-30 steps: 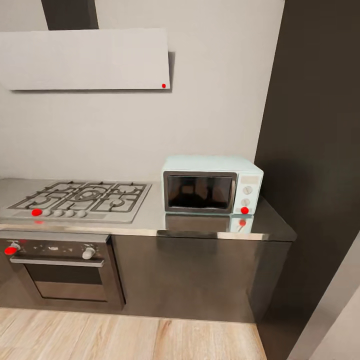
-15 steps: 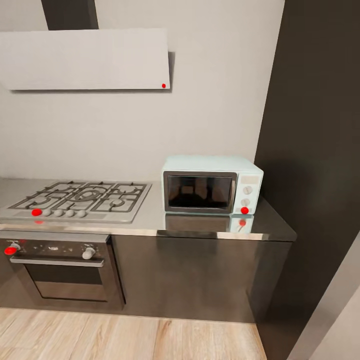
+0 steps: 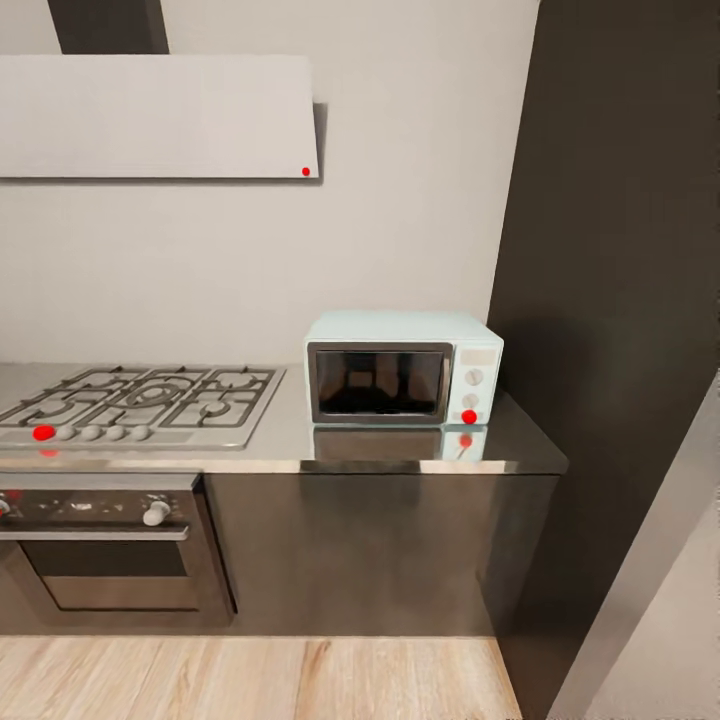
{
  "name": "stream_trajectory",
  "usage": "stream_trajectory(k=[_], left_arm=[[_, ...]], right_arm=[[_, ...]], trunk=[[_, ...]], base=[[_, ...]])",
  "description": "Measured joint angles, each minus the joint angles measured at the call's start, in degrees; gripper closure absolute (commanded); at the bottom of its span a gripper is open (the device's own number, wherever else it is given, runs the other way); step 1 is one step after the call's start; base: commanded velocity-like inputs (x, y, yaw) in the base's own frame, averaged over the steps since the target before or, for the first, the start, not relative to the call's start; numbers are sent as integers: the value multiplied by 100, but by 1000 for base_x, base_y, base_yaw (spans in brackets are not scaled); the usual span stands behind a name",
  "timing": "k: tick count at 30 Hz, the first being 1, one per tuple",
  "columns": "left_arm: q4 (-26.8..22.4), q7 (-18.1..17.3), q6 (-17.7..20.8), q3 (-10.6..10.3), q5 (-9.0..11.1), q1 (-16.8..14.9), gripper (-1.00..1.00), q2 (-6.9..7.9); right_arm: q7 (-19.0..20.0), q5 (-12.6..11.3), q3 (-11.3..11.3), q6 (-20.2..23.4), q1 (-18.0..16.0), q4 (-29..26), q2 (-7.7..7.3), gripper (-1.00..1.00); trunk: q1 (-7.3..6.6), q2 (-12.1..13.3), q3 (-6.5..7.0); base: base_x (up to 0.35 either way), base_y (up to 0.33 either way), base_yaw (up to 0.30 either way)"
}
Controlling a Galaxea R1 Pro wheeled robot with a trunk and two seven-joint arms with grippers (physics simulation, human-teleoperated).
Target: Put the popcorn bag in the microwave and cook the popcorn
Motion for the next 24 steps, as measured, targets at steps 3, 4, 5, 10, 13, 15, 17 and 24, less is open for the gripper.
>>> stream_trajectory(k=[3, 4, 5, 10, 13, 15, 17, 24], left_arm=[[0, 0, 0, 0, 0, 0, -100, 0], [0, 0, 0, 0, 0, 0, -100, 0], [0, 0, 0, 0, 0, 0, -100, 0], [10, -1, -3, -8, -34, 0, -100, -27], [11, 3, -132, -2, -50, 0, -100, -41], [11, 7, -172, -1, -50, -1, -100, -44], [11, 8, -180, -1, -50, 0, -100, -47], [11, 8, -185, -1, -50, 0, -100, -53]], right_arm=[[2, 32, 26, 23, 0, 0, 0, -100], [2, 37, 34, 26, 0, 0, 0, -100], [2, 41, 41, 30, 0, 0, 0, -100], [-41, 103, 38, 101, -37, -454, -38, -100], [52, 468, 50, 1463, -86, -2841, 18, -100], [246, 538, 72, 2727, -97, -4572, 242, -100], [354, 556, 76, 3496, -175, -5656, 415, -100], [441, 519, 83, 6121, -2194, -7480, 972, -100]], trunk=[[0, 0, 0], [0, 0, 0], [0, 0, 0], [0, 0, 1], [0, 0, 2], [0, 1, 2], [0, 1, 2], [0, 1, 2]], base=[[0, 0, -9], [0, 0, -4], [0, 0, -2], [0, 0, 0], [0, 0, 0], [0, 0, 0], [0, 0, 0], [0, 0, 0]])
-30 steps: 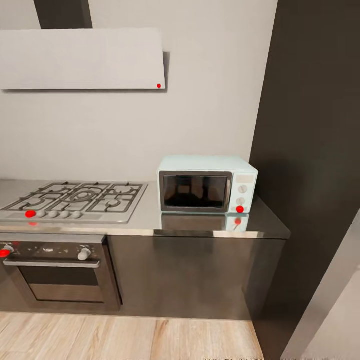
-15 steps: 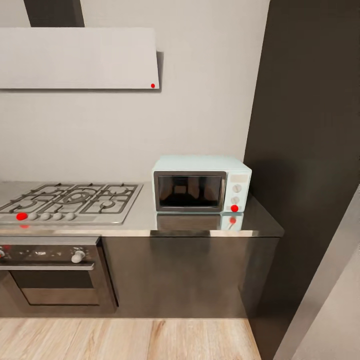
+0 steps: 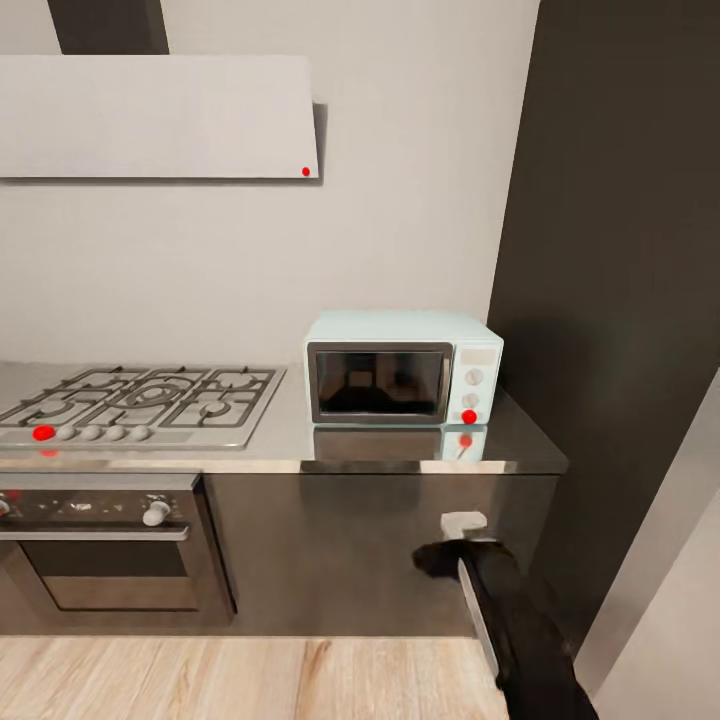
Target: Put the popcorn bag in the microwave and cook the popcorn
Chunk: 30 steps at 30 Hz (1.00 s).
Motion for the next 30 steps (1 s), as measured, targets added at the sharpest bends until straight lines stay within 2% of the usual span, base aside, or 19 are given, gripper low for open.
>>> stream_trajectory(k=[4, 7, 9, 10, 11, 12, 13, 15, 21, 25, 30], left_arm=[[0, 1, 0, 3, 0, 0, -100, 0], [0, 1, 0, 7, 1, 0, -100, 0], [-1, -4, -2, 6, 1, 0, -100, 0], [-1, -2, -1, 6, 1, 0, -100, 0], [-1, -2, -2, 7, 1, 0, -100, 0], [-1, -1, -3, 8, 1, 0, -100, 0], [-1, 0, -5, 8, 1, 0, -100, 0], [-1, -3, -7, 8, 1, 0, -100, 0], [-1, -8, -7, 9, 17, 0, -100, 0], [-1, -2, -3, 12, 14, 0, -100, 0], [-1, -5, 8, 9, 2, 0, -100, 7]], right_arm=[[110, -96, 0, 664, -1107, -94, 0, -100], [130, -120, -6, 668, -1990, -606, 0, -100], [65, -71, -5, 667, -2311, -802, 0, -100], [56, -58, -12, 644, -2332, -791, 0, -100], [24, -68, -18, -152, -2315, -614, 0, -100], [-11, -70, -21, -653, -2304, -428, 0, -100], [-54, -70, -23, -1060, -2297, -242, 0, -100], [-162, -74, -27, -1593, -2289, 140, -14, -100], [-474, -44, -37, -1927, -2285, 862, -15, -100], [-536, -46, -55, -1980, -2285, 947, -22, -100], [-664, -62, -144, -1991, -2285, 959, -27, -100]], trunk=[[0, 0, 0], [0, -1, 0], [0, -1, 0], [0, 0, -1], [0, 0, -1], [0, 0, -1], [0, 0, -1], [0, 0, -1], [0, 0, -1], [0, 0, -1], [-3, -1, -1]], base=[[0, 0, 0], [0, 0, 0], [0, 0, 0], [0, 0, 0], [0, 0, 0], [0, 0, 0], [0, 0, 0], [0, 0, 0], [0, 0, 0], [38, 0, 0], [247, 0, 0]])
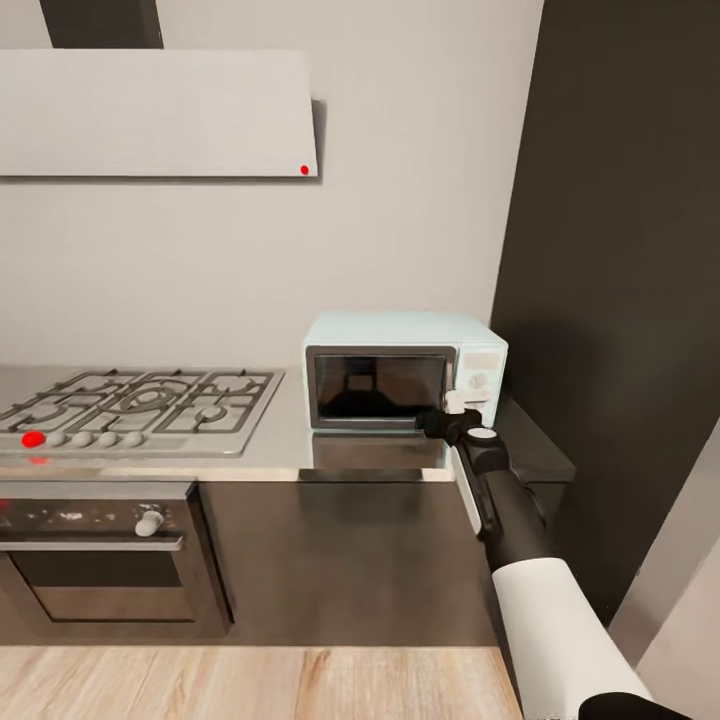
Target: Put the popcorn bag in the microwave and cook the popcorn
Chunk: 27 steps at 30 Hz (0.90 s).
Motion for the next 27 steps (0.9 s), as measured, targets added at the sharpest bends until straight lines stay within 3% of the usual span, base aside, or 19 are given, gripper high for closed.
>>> stream_trajectory(k=[5, 7, 16, 27], left_arm=[[0, 5, -6, -1, 4, -1, -100, 2], [0, 6, -7, -1, 7, 0, -100, 2], [0, -1, -10, -2, 15, 0, -100, 2], [0, -3, 1, -8, 0, 0, -100, 2]], right_arm=[[-157, 3, -461, -84, 0, -4, -1, -100], [-168, 25, -534, -98, 0, -5, -1, -100], [-125, 37, -562, -104, 0, -7, -1, -100], [-91, 39, -552, -77, 0, -15, -4, -100]], trunk=[[3, 0, 0], [3, 0, 0], [3, 1, 0], [2, 0, 0]], base=[[69, 0, 0], [8, 0, 0], [15, 0, 0], [226, 0, 0]])
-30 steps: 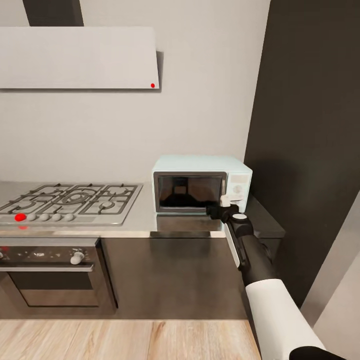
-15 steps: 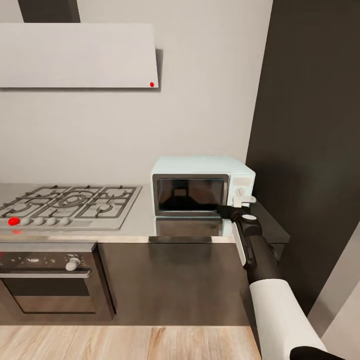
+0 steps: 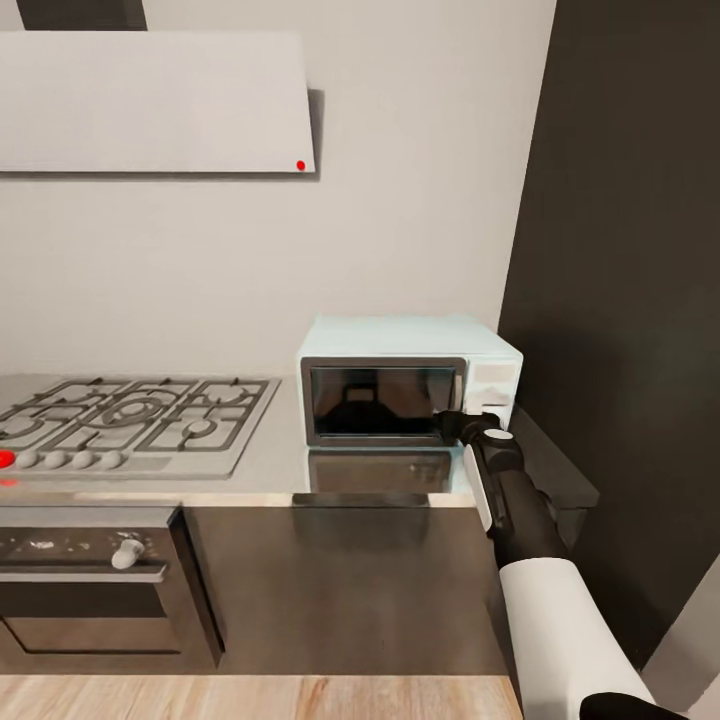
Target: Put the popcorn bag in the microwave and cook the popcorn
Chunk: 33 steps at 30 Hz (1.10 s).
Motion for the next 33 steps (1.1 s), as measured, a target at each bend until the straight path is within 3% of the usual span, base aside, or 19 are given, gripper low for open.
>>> stream_trajectory(k=[18, 19, 23, 27, 33], left_arm=[[0, 0, -9, 0, -1, 0, -100, 0], [0, 0, -9, 0, -1, 0, -100, 0], [0, 0, -9, 0, -1, 0, -100, 1], [-3, 0, -8, 2, 0, 2, -100, 0], [-3, 0, -8, 2, 0, 2, -100, 0]], right_arm=[[0, 11, 8, -18, 0, 10, 3, -100], [-15, 14, 5, -21, 0, 10, 3, 100], [3, -4, -3, -18, 0, 10, 1, 100], [-3, 239, -14, 3, -1, 6, -6, 100], [-11, 251, -14, 0, -1, 7, -6, 100]], trunk=[[1, 0, 0], [1, 0, 0], [1, 0, 0], [1, 0, 0], [1, 0, 0]], base=[[39, 0, 0], [0, 0, 0], [0, 0, 0], [0, 0, 0], [0, 0, 0]])
